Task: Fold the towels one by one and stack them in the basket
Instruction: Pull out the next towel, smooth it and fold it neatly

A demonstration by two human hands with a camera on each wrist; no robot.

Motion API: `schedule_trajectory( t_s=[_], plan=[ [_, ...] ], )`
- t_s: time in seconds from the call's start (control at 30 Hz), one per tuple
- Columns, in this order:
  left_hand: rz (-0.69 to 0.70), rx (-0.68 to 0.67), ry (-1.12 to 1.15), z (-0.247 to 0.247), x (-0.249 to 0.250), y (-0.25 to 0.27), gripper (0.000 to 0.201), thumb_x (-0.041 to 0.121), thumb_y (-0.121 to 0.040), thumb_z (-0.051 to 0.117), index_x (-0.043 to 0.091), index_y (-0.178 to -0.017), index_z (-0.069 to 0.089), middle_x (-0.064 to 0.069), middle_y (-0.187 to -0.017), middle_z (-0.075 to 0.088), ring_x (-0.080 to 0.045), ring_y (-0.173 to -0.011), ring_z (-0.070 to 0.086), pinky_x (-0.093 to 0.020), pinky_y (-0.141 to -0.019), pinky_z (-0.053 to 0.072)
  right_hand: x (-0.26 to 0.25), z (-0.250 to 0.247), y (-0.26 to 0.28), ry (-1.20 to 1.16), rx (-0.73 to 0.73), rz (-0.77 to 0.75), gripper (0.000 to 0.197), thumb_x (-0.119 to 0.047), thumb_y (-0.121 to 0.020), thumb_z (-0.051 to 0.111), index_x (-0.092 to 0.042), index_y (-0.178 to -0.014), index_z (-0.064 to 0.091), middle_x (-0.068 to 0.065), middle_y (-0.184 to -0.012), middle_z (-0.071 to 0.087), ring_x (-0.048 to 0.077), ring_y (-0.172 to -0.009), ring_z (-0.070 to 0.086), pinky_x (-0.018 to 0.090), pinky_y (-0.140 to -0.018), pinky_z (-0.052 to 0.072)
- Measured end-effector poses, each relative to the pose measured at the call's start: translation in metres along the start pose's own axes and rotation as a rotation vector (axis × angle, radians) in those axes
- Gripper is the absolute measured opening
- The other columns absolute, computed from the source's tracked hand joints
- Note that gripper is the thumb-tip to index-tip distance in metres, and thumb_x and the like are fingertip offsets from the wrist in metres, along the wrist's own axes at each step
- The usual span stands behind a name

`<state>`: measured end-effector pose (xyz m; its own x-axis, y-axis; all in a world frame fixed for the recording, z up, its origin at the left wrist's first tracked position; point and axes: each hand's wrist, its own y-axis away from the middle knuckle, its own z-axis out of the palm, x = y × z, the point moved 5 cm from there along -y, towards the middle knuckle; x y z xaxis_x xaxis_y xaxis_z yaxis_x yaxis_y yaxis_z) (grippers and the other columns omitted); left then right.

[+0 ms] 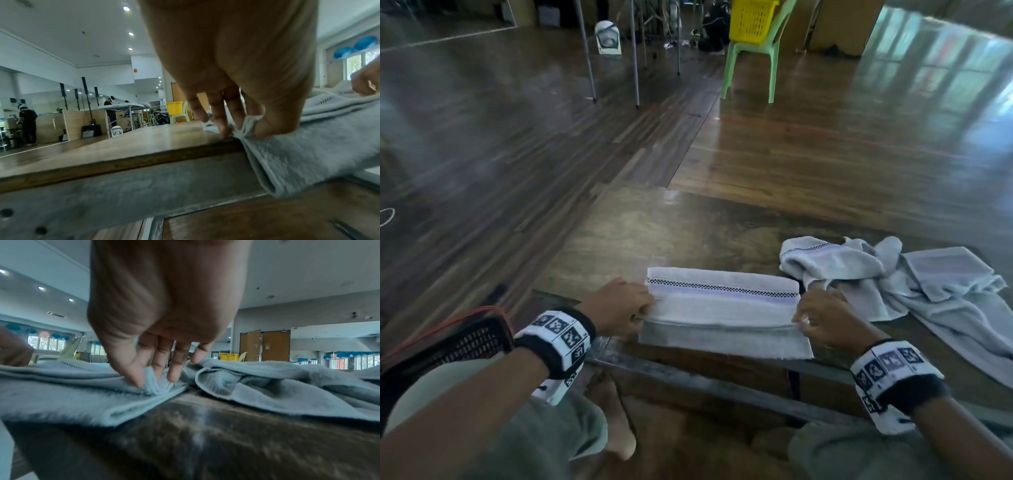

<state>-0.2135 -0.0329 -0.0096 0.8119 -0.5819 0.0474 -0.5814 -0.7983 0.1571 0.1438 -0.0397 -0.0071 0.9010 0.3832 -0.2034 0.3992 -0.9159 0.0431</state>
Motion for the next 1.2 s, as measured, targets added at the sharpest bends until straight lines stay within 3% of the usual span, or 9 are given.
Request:
schedule_trajectory(
  t_s=[0.13,0.27,0.4,0.63,0.7,0.8,0.9,1.03,1.2],
  plan=[
    [0.066,0.097,-0.003,0.009,0.005,0.006,0.007,0.032,-0.058,0.041,0.03,-0.065,0.042,0.012,-0.065,0.046,-0.014,-0.057,0.051,-0.029,-0.061,0.043,-0.002,0.014,0.004,0.03,-0.044,0.002,0.012,-0.023,-0.076,0.068,-0.034,-0.08,0.071,-0.027,-0.075,0.052,-0.001,-0.083,0.05,0.031,-0.084,0.031],
    [0.01,0.125,0.028,0.016,-0.003,-0.003,0.023,0.037,-0.061,0.034,0.026,-0.069,0.052,0.011,-0.073,0.053,-0.014,-0.066,0.054,-0.029,-0.07,0.038,-0.005,0.012,0.0,0.101,-0.027,0.045,0.011,-0.027,-0.08,0.065,-0.034,-0.086,0.071,-0.02,-0.089,0.063,0.001,-0.09,0.052,0.029,-0.083,0.022],
    [-0.107,0.163,0.075,0.013,-0.012,-0.011,0.019,0.033,-0.074,0.041,0.023,-0.082,0.056,0.009,-0.087,0.058,-0.013,-0.083,0.056,-0.026,-0.075,0.027,-0.001,0.011,-0.01,0.079,0.013,0.107,0.012,-0.026,-0.08,0.063,-0.034,-0.086,0.071,-0.018,-0.088,0.065,0.007,-0.086,0.06,0.031,-0.083,0.033],
    [-0.232,0.033,-0.062,-0.013,-0.025,-0.043,0.004,0.024,-0.082,0.051,0.022,-0.083,0.054,0.004,-0.089,0.059,-0.018,-0.083,0.056,-0.03,-0.076,0.036,-0.003,-0.013,-0.044,0.005,-0.094,0.126,0.009,-0.024,-0.082,0.064,-0.033,-0.08,0.068,-0.021,-0.085,0.065,0.003,-0.078,0.061,0.036,-0.092,0.046],
    [-0.27,0.141,-0.032,-0.042,-0.035,-0.052,0.004,0.022,-0.082,0.053,0.021,-0.078,0.054,0.004,-0.082,0.058,-0.018,-0.074,0.054,-0.031,-0.078,0.041,-0.002,-0.044,-0.06,0.026,0.064,0.119,0.009,-0.019,-0.083,0.063,-0.025,-0.081,0.069,-0.012,-0.093,0.069,0.01,-0.08,0.064,0.04,-0.09,0.047],
    [-0.291,0.538,0.047,-0.091,-0.047,-0.052,0.008,0.017,-0.081,0.056,0.018,-0.074,0.054,0.002,-0.077,0.059,-0.021,-0.069,0.053,-0.034,-0.079,0.038,0.0,-0.094,-0.07,0.054,0.483,0.144,0.01,-0.011,-0.081,0.062,-0.02,-0.082,0.068,-0.004,-0.089,0.069,0.019,-0.081,0.064,0.04,-0.087,0.04],
    [-0.235,0.82,0.042,-0.109,-0.044,-0.035,0.008,0.016,-0.079,0.059,0.016,-0.074,0.053,0.002,-0.078,0.058,-0.02,-0.069,0.052,-0.032,-0.072,0.034,-0.003,-0.106,-0.058,0.054,0.689,0.143,0.012,-0.008,-0.079,0.062,-0.019,-0.082,0.066,-0.005,-0.087,0.066,0.018,-0.081,0.061,0.032,-0.081,0.027],
    [-0.18,0.712,-0.001,-0.065,-0.034,-0.017,0.013,0.027,-0.08,0.045,0.019,-0.077,0.055,0.004,-0.077,0.059,-0.019,-0.068,0.055,-0.031,-0.071,0.037,-0.013,-0.072,-0.026,0.101,0.595,0.033,0.02,-0.006,-0.07,0.072,-0.019,-0.083,0.065,-0.004,-0.087,0.067,0.021,-0.081,0.064,0.033,-0.077,0.032],
    [-0.12,0.249,0.033,0.004,-0.024,-0.007,0.019,0.031,-0.078,0.045,0.025,-0.084,0.062,0.008,-0.091,0.064,-0.016,-0.086,0.06,-0.033,-0.083,0.039,-0.009,0.003,0.0,0.15,0.267,-0.004,0.027,-0.013,-0.062,0.08,-0.031,-0.076,0.066,-0.013,-0.08,0.067,0.012,-0.076,0.065,0.036,-0.075,0.038]
  ],
)
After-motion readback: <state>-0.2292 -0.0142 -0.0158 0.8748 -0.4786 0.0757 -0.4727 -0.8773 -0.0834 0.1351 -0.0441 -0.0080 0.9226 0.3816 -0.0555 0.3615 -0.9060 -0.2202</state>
